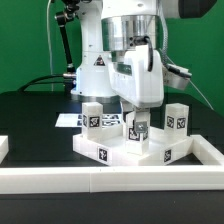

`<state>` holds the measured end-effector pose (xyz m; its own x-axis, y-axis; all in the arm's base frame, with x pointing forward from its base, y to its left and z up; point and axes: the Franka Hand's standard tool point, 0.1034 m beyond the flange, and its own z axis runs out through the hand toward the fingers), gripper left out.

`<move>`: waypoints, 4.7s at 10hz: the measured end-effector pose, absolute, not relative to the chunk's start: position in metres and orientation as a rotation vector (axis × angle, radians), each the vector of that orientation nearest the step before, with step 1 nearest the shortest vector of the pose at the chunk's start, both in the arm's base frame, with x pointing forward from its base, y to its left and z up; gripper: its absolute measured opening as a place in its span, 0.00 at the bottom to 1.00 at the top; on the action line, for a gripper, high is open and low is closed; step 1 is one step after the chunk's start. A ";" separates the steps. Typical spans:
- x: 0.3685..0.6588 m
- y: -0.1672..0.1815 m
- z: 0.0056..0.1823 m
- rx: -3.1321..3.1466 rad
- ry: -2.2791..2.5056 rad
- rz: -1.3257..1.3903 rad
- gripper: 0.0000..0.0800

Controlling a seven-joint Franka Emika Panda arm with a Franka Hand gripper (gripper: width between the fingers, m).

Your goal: Assemble square table

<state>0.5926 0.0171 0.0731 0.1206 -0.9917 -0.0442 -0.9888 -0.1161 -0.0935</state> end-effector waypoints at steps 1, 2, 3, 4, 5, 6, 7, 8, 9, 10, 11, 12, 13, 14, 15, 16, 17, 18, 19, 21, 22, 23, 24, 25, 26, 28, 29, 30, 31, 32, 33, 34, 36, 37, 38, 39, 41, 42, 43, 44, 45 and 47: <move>0.593 0.017 0.073 -2.345 1.938 -0.050 0.81; 0.593 0.017 0.073 -2.390 1.884 -0.053 0.81; 0.593 0.016 0.073 -2.482 1.770 -0.059 0.81; 0.594 0.017 0.074 -2.621 1.591 -0.072 0.81; 0.595 0.015 0.075 -2.735 1.398 -0.084 0.81; 0.596 0.014 0.076 -2.785 1.309 -0.085 0.81; 0.596 0.014 0.076 -2.859 1.171 -0.092 0.81; 0.595 0.017 0.075 -2.900 1.074 -0.095 0.81; 0.596 0.017 0.076 -2.942 0.971 -0.099 0.81; 0.596 0.017 0.077 -2.970 0.885 -0.104 0.81; 0.597 0.018 0.078 -2.981 0.854 -0.106 0.81; 0.598 0.019 0.078 -2.991 0.838 -0.108 0.81; 0.598 0.021 0.078 -2.984 0.859 -0.107 0.76; 0.598 0.020 0.078 -2.984 0.859 -0.107 0.59; 0.597 0.020 0.077 -2.984 0.861 -0.106 0.42; 0.598 0.019 0.077 -2.984 0.861 -0.107 0.42; 0.598 0.019 0.077 -2.980 0.873 -0.107 0.36; 0.597 0.019 0.077 -2.967 0.913 -0.106 0.36; 0.597 0.019 0.077 -2.967 0.914 -0.106 0.36; 0.597 0.019 0.077 -2.877 1.152 -0.100 0.36; 0.597 0.019 0.077 -2.832 1.254 -0.098 0.36; 0.597 0.019 0.077 -2.778 1.362 -0.094 0.36; 0.597 0.019 0.077 -2.713 1.481 -0.090 0.36; 0.597 0.022 0.076 -2.615 1.644 -0.084 0.36; 0.596 0.026 0.076 -2.523 1.777 -0.079 0.36; 0.595 0.028 0.075 -2.319 2.022 -0.068 0.36; 0.595 0.029 0.075 -2.225 2.120 -0.061 0.36; 0.595 0.029 0.075 -2.135 2.203 -0.054 0.36; 0.595 0.031 0.075 -2.000 2.312 -0.039 0.36; 0.595 0.032 0.075 -1.874 2.406 -0.027 0.36; 0.596 0.034 0.075 -1.784 2.466 -0.020 0.36; 0.596 0.034 0.075 -1.739 2.497 -0.015 0.36; 0.596 0.037 0.075 -1.513 2.630 0.009 0.36; 0.596 0.038 0.075 -1.473 2.653 0.011 0.36; 0.596 0.038 0.075 -1.358 2.706 0.034 0.36; 0.596 0.038 0.075 -1.338 2.709 0.041 0.36; 0.597 0.040 0.075 -1.301 2.717 0.047 0.36; 0.597 0.041 0.075 -1.323 2.702 0.049 0.36; 0.597 0.041 0.075 -1.347 2.691 0.047 0.47; 0.597 0.041 0.074 -1.358 2.687 0.046 0.47; 0.597 0.041 0.074 -1.422 2.653 0.041 0.64; 0.597 0.038 0.074 -1.605 2.546 0.028 0.80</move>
Offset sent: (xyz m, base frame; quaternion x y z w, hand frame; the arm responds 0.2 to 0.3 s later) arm 0.0089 0.0100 0.0033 -0.0322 -0.0001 -0.2932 0.9555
